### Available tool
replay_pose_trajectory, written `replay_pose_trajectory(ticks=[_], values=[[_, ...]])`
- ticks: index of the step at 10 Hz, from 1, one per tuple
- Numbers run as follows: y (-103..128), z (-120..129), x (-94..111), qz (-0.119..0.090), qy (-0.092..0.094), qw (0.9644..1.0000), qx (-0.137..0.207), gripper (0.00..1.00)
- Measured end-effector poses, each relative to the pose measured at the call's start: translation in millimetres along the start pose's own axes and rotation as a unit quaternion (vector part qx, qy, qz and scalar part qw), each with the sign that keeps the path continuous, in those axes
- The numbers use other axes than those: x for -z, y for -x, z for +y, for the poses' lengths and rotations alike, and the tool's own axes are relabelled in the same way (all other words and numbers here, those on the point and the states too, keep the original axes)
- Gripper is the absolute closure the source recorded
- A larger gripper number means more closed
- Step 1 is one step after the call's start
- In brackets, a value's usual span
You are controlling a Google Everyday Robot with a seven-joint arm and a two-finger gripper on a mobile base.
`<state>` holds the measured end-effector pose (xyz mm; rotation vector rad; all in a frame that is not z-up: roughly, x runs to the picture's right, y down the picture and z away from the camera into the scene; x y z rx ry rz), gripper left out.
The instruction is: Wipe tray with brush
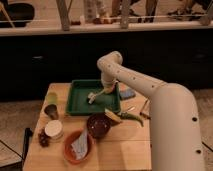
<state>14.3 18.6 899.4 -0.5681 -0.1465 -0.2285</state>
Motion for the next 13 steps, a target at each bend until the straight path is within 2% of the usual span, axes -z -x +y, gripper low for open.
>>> replay_pose_trajectory(ticks=[3, 5, 7, 9, 11, 13], values=[[3, 26, 3, -0.006, 0.012, 0.9997, 0.022, 0.97], [-13, 42, 8, -0.003, 0.017, 0.9997, 0.018, 0.97], [-34, 49, 13, 0.005, 0.017, 0.9998, -0.003, 0.97], [-52, 41, 18, 0.015, 0.0, 0.9994, -0.031, 0.97], [-58, 20, 19, 0.017, -0.019, 0.9987, -0.044, 0.97], [-53, 4, 16, 0.011, -0.026, 0.9987, -0.042, 0.97]])
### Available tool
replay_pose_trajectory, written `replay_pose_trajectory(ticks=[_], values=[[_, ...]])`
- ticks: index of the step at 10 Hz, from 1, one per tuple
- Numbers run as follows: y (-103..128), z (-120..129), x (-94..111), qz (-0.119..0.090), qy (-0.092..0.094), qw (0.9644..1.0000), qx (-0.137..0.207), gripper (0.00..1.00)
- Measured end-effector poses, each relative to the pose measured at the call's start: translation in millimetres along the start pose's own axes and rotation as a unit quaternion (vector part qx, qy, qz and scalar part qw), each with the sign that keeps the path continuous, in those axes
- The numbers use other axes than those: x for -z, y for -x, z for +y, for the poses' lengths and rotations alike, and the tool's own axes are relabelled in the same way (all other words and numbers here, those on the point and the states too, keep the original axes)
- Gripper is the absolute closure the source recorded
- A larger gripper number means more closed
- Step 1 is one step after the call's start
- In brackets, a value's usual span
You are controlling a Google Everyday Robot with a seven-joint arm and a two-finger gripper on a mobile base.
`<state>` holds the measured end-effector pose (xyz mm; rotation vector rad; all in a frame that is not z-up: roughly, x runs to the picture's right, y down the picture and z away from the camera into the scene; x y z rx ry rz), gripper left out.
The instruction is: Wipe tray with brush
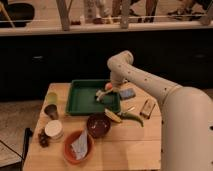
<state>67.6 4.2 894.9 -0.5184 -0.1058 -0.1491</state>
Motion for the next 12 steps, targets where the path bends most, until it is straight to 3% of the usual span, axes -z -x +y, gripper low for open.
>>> replay_pose_trajectory(ticks=[3, 6, 8, 12], values=[[37, -7, -9, -0.025, 0.01, 0.9987, 0.043, 0.97], [67, 8, -15, -0.053, 0.032, 0.9926, 0.105, 0.97], [61, 22, -14, -0.053, 0.045, 0.991, 0.115, 0.97], [2, 34, -5, -0.02, 0.043, 0.9966, 0.068, 0.97]])
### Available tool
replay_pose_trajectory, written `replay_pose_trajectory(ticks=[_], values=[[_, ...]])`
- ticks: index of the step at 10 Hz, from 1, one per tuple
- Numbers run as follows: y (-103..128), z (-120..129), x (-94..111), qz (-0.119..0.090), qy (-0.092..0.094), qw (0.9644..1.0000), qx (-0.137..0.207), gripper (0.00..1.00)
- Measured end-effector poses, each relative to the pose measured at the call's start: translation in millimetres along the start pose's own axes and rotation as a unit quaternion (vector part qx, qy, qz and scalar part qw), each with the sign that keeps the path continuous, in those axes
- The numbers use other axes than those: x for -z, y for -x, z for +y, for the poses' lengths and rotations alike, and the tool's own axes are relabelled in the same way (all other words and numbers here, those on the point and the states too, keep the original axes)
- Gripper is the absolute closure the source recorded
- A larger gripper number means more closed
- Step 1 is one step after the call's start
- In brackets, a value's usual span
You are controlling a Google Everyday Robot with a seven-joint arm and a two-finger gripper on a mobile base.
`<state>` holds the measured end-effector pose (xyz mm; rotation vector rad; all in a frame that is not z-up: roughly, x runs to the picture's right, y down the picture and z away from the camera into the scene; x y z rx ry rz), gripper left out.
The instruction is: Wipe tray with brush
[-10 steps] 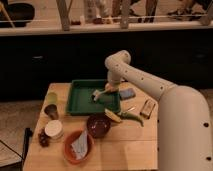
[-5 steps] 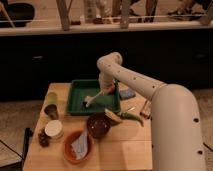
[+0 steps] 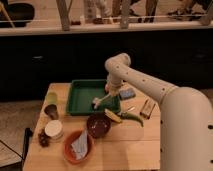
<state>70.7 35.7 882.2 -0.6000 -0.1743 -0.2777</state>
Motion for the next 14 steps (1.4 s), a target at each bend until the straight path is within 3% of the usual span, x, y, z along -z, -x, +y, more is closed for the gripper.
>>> replay_pose_trajectory(ticks=[3, 5, 6, 8, 10, 12, 14], values=[[-14, -18, 3, 0.004, -0.029, 0.9992, -0.028, 0.97], [-2, -29, 0, -0.001, -0.033, 0.9992, -0.021, 0.97], [17, -38, -5, -0.011, -0.033, 0.9994, -0.006, 0.97], [47, -46, -12, -0.027, -0.026, 0.9989, 0.028, 0.97], [72, -42, -17, -0.039, -0.006, 0.996, 0.08, 0.97], [77, -35, -18, -0.039, 0.007, 0.9944, 0.098, 0.97], [64, -27, -15, -0.034, 0.01, 0.9954, 0.089, 0.97]])
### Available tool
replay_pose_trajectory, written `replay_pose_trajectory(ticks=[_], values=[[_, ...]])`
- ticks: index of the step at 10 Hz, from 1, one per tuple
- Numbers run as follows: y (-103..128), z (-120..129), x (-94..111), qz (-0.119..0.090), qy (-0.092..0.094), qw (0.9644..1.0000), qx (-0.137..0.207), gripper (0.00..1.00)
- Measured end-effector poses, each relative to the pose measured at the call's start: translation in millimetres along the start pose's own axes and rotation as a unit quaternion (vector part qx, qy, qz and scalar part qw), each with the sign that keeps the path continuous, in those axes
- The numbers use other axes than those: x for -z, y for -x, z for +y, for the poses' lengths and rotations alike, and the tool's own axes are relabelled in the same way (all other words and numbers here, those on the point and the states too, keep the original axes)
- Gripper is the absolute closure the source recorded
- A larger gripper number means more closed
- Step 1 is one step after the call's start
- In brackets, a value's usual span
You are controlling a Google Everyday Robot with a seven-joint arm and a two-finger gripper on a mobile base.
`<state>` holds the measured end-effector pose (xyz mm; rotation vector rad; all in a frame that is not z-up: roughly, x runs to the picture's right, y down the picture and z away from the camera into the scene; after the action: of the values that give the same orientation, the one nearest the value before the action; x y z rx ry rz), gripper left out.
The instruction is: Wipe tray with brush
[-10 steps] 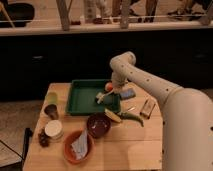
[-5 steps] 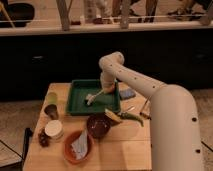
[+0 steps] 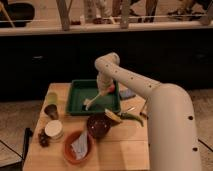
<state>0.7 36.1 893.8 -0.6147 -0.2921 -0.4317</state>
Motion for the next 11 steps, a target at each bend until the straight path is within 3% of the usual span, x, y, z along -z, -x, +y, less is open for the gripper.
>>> replay_pose_trajectory(ticks=[3, 6, 11], values=[[-46, 14, 12, 0.025, -0.016, 0.9979, -0.058, 0.97], [-59, 0, 15, 0.036, -0.04, 0.9945, -0.09, 0.97], [-15, -28, -2, 0.01, -0.032, 0.9987, -0.039, 0.97]])
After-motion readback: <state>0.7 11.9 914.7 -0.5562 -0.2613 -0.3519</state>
